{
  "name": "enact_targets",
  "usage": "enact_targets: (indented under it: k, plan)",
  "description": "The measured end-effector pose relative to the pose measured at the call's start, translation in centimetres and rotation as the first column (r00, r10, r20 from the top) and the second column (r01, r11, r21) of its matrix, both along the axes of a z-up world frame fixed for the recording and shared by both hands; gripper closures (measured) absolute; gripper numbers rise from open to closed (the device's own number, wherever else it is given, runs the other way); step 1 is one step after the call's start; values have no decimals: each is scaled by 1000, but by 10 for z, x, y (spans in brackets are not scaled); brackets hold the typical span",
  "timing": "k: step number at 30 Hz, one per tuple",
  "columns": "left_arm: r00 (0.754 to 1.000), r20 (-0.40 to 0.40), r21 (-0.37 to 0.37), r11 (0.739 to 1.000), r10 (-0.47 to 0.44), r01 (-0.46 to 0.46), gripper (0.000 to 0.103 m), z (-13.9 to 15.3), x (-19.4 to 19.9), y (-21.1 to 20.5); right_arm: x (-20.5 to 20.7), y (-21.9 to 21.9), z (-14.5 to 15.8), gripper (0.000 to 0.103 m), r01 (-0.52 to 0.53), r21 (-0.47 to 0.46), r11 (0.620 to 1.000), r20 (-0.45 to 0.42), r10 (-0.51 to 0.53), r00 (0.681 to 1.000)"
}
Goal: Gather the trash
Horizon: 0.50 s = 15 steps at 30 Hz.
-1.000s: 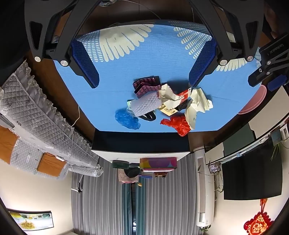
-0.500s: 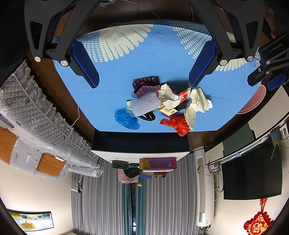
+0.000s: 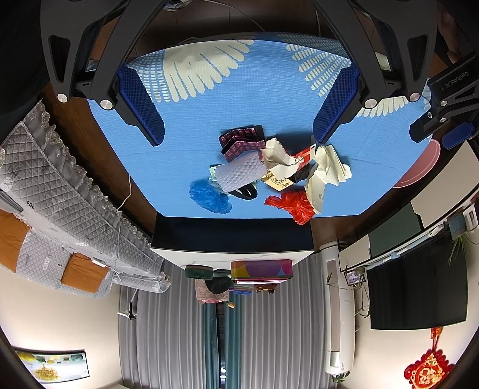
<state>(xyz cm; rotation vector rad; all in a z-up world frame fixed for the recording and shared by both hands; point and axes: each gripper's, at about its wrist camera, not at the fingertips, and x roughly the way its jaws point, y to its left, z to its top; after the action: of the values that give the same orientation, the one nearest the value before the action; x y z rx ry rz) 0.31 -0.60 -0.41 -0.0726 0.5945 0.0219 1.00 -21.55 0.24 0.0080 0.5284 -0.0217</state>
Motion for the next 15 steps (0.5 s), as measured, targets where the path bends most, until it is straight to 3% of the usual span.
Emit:
enact_targets:
  k: [15]
  plan:
    - [1000,3,-2,1000,1,-1,20,0,-3,4,3,6,5,9,1,-6,1000,6,-1,1000]
